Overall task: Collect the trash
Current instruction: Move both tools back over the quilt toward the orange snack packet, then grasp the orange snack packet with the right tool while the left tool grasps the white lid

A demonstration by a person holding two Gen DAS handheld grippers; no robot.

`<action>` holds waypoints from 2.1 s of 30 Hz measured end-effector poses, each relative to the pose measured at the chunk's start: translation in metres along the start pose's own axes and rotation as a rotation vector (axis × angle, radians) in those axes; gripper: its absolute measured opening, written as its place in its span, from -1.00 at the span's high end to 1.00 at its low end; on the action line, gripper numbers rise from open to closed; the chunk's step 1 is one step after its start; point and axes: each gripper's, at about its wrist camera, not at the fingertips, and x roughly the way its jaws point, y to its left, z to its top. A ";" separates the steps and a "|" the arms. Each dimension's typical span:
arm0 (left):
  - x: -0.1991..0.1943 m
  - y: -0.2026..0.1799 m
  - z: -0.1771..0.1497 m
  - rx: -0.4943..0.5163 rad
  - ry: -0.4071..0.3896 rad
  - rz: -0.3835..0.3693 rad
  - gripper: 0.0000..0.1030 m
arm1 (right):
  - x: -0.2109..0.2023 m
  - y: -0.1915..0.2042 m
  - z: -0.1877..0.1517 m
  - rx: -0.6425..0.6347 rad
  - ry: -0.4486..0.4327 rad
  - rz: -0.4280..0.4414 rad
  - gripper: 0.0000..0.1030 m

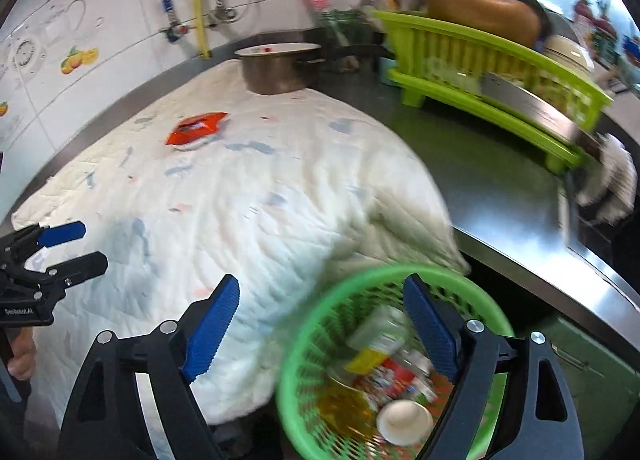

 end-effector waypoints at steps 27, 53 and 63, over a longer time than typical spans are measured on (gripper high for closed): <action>-0.003 0.166 -0.019 -0.294 0.012 0.145 -0.76 | 0.167 0.135 0.157 -0.052 0.055 0.190 -0.48; 0.021 0.202 -0.018 -0.330 0.040 0.135 -0.76 | 0.250 0.142 0.189 0.104 0.156 0.284 0.46; 0.019 0.196 0.001 -0.282 0.009 0.133 -0.76 | 0.211 0.151 0.188 -0.022 0.051 0.246 0.56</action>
